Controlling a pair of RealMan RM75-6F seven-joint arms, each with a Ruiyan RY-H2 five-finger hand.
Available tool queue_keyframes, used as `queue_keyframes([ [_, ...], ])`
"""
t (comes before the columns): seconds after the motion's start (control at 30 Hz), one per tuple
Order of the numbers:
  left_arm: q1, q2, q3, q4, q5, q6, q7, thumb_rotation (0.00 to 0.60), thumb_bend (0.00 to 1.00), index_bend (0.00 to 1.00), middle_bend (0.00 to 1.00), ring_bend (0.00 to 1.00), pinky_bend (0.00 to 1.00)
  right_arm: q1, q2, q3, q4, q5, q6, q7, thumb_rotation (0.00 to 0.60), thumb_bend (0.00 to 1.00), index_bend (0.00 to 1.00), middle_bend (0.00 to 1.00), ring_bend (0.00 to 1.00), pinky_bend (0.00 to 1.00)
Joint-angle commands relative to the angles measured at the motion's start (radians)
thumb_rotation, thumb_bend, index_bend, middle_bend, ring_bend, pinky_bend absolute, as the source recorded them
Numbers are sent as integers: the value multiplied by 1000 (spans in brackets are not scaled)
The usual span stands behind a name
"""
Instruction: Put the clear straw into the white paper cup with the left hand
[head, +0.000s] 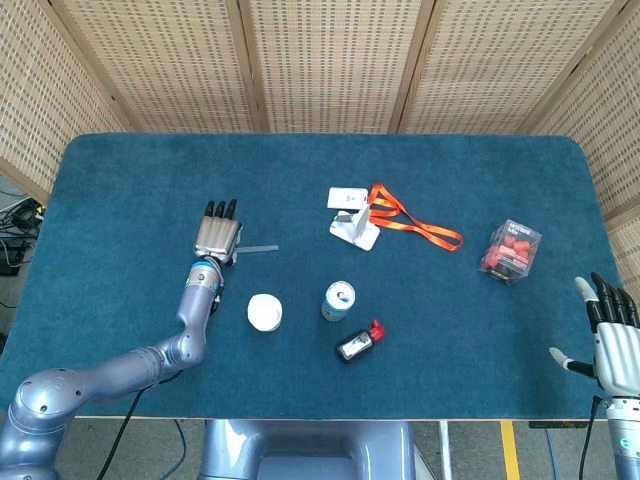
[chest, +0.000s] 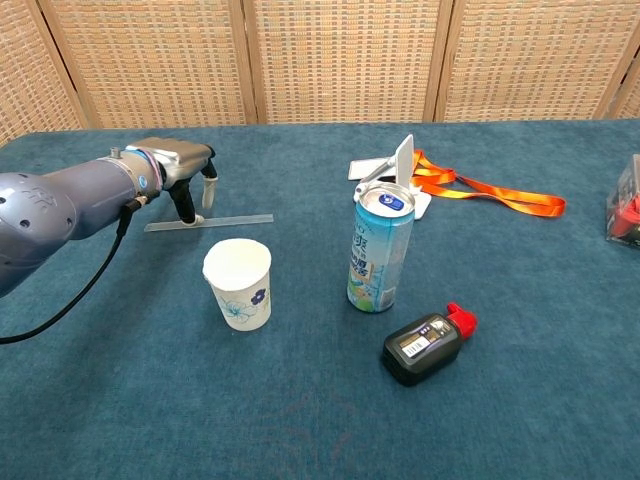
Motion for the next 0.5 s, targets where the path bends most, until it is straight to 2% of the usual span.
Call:
queue_keyframes([
  [0.03,-6,-9,1,16,-7,-6,3,600,328,527,0,0,0,0,0,1,1,2,0,1,600,58,38,0,0,0],
  [0.5,-25,-52,11,101,-1,-49,-2,600,331,537,0,0,0,1,-1,5,8,7,-3,6,600,58,38,0,0,0],
])
